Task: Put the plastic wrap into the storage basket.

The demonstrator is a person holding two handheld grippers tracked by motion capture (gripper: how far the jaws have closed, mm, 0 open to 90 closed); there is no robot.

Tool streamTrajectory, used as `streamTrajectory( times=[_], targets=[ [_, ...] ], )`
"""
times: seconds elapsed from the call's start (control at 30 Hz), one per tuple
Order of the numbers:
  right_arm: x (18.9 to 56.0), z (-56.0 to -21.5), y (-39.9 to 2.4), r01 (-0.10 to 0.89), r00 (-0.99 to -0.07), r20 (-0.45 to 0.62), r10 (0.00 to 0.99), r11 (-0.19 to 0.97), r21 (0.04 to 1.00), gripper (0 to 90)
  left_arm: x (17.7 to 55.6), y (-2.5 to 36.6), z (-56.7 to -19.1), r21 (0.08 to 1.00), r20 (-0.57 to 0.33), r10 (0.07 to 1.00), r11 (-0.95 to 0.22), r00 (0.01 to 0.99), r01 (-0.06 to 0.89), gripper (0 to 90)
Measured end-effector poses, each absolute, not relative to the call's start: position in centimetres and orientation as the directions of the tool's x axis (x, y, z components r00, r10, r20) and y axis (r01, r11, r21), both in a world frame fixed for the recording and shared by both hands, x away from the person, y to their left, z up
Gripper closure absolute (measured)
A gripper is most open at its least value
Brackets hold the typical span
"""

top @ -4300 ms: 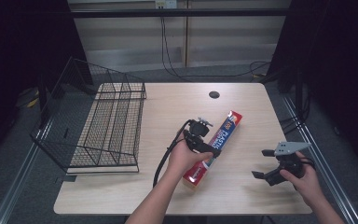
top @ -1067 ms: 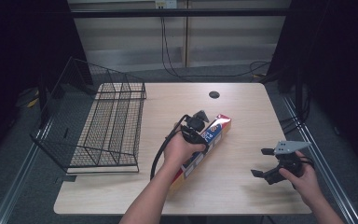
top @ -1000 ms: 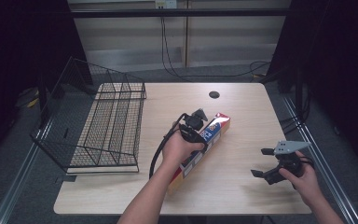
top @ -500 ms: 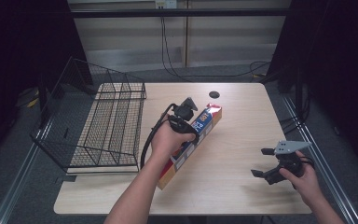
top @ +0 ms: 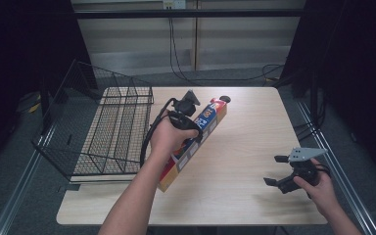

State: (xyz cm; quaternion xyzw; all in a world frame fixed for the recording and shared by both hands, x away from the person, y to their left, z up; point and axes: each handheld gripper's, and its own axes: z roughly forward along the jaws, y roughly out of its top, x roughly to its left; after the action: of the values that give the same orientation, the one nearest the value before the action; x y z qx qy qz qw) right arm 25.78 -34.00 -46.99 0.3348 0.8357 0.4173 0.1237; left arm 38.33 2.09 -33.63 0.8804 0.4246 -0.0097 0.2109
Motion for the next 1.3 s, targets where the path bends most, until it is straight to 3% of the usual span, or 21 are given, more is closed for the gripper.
streamTrajectory(
  times=[1.3],
  targets=[
    [25.8, -47.0, -33.9, 0.449, -0.749, 0.068, 0.659, 0.43, 0.783, 2.2, 39.7, 5.3, -28.8, 0.361, -0.179, 0.802, -0.486, 0.57, 0.796, 42.8]
  ],
)
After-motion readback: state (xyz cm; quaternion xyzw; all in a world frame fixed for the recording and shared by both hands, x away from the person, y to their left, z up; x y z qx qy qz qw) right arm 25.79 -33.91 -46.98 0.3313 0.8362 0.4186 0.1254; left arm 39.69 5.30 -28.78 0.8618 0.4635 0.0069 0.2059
